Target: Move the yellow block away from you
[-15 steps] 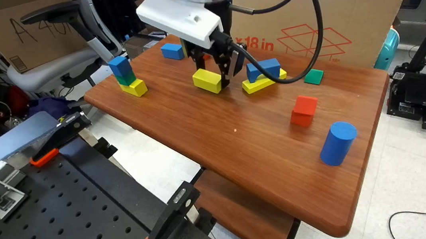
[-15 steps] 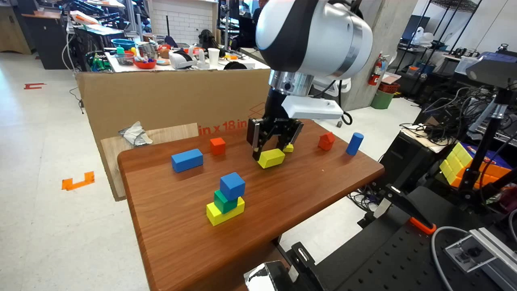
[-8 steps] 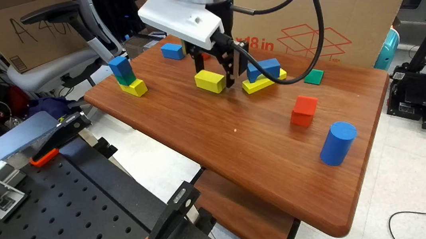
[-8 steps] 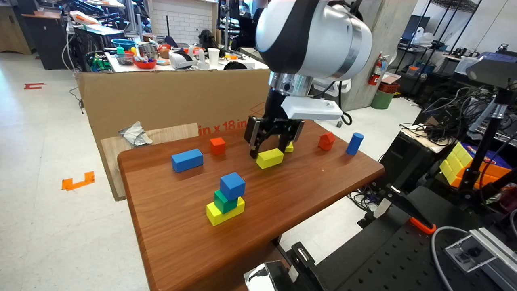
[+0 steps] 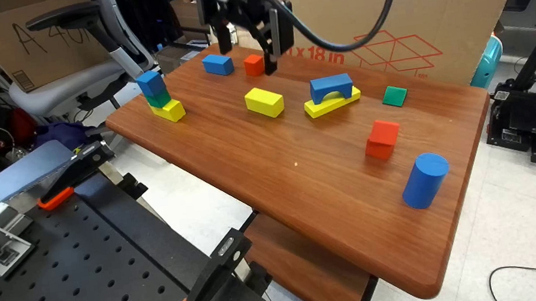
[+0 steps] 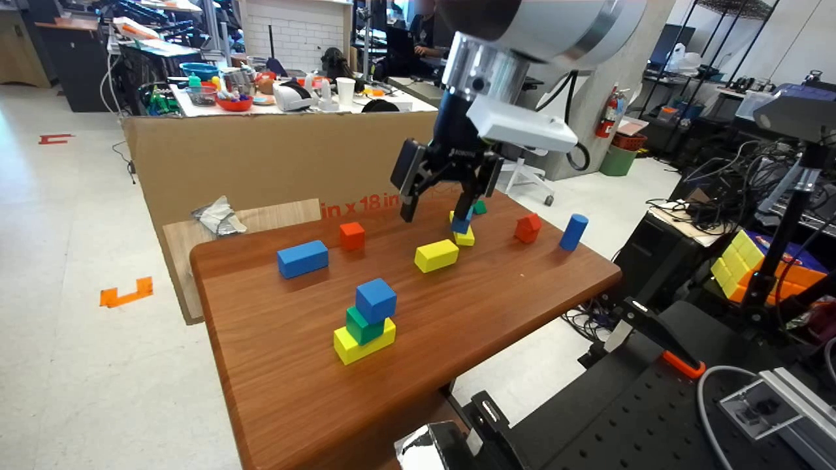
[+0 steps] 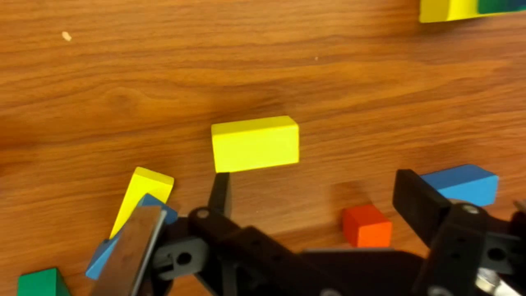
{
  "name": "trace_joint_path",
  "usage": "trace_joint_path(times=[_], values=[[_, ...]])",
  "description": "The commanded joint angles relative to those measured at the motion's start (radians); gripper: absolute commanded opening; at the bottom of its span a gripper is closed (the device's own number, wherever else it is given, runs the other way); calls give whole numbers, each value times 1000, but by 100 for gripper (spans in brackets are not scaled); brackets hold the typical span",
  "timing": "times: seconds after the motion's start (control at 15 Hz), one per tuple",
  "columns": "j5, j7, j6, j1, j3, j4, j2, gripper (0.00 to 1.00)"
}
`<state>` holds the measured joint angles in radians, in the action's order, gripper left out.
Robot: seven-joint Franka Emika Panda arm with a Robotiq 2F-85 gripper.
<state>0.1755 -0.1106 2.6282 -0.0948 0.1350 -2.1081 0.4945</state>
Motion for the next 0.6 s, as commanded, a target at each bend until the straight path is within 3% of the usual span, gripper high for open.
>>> trace_joint_path(times=[0.0,0.07,0.2,0.53], values=[[74,-20,-63,-20,23,-133,-229,100],[41,-7,-27,14,-5,-51,-105,100],[43,-6,-43,19,-10,-70,-155,100],[42,-6,-38,17,-10,-64,-111,100]])
